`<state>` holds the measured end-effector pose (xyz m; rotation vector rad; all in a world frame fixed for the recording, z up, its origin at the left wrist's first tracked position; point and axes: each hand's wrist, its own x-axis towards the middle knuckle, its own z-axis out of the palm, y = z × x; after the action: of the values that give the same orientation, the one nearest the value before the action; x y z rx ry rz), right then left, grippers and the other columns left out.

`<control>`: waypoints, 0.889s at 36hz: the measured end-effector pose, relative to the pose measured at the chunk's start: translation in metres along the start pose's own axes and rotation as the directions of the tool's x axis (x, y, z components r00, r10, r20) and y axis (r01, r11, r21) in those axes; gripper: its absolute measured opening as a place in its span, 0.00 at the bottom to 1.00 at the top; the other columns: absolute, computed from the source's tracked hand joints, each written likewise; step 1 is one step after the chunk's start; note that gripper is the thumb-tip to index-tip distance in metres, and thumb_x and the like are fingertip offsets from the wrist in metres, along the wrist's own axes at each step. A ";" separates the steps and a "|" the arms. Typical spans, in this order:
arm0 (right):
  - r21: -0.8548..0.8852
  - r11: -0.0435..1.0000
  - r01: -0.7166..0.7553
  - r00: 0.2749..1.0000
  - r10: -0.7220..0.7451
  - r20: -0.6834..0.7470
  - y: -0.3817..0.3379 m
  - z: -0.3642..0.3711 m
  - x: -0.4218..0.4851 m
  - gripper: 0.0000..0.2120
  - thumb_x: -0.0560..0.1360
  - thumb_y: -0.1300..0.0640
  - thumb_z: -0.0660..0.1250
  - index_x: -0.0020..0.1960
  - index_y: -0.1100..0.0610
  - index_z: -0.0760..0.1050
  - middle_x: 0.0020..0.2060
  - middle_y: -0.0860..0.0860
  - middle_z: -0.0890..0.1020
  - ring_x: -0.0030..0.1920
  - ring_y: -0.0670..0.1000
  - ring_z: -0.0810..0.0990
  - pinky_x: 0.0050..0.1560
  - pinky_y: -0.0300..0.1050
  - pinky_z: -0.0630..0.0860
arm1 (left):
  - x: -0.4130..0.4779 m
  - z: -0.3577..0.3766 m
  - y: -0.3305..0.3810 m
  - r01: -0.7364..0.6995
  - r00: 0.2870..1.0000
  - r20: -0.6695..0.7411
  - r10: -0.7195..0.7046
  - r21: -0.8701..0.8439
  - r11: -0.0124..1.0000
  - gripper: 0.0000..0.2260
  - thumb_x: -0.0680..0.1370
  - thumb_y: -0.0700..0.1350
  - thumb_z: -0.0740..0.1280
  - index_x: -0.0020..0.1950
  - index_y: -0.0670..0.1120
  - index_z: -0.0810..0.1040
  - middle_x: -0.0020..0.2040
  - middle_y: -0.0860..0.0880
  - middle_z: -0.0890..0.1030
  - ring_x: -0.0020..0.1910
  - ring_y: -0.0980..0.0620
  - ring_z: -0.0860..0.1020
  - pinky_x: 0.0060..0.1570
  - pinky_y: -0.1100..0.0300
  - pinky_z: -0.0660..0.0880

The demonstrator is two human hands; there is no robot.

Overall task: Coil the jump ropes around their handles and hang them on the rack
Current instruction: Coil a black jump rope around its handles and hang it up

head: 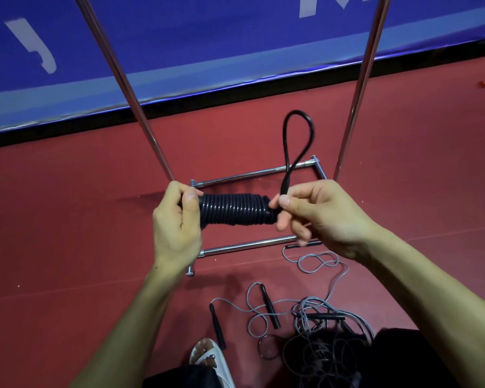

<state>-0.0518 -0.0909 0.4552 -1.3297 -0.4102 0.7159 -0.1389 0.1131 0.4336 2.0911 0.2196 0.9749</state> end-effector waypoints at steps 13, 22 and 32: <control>0.022 0.985 0.168 0.955 -0.157 -0.253 0.002 -0.002 0.003 0.13 0.69 0.65 0.73 0.29 0.56 0.75 0.28 0.48 0.76 0.32 0.47 0.75 0.39 0.45 0.75 | -0.002 0.007 0.013 0.178 0.984 0.079 -0.161 -0.306 0.935 0.12 0.78 0.54 0.58 0.39 0.49 0.69 0.26 0.52 0.66 0.22 0.53 0.65 0.22 0.62 0.65; 0.257 0.966 -0.034 0.978 0.086 -0.191 -0.001 0.000 0.001 0.10 0.68 0.64 0.72 0.33 0.61 0.70 0.46 0.60 0.80 0.33 0.47 0.81 0.36 0.51 0.83 | -0.001 0.004 0.019 0.144 0.988 0.100 -0.117 -0.339 0.930 0.13 0.79 0.52 0.58 0.39 0.46 0.69 0.26 0.44 0.66 0.22 0.51 0.66 0.21 0.59 0.65; 0.357 0.912 -0.203 0.973 0.230 -0.032 0.005 -0.007 0.005 0.09 0.64 0.64 0.69 0.38 0.62 0.68 0.35 0.54 0.84 0.32 0.50 0.82 0.36 0.47 0.82 | -0.004 -0.003 0.031 -0.026 0.991 0.125 0.042 -0.130 0.991 0.10 0.80 0.50 0.58 0.41 0.47 0.70 0.33 0.44 0.72 0.29 0.43 0.69 0.27 0.50 0.67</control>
<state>-0.0451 -0.0925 0.4484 -1.0647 -0.0662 0.8773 -0.1490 0.0923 0.4547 2.0358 0.0542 0.8489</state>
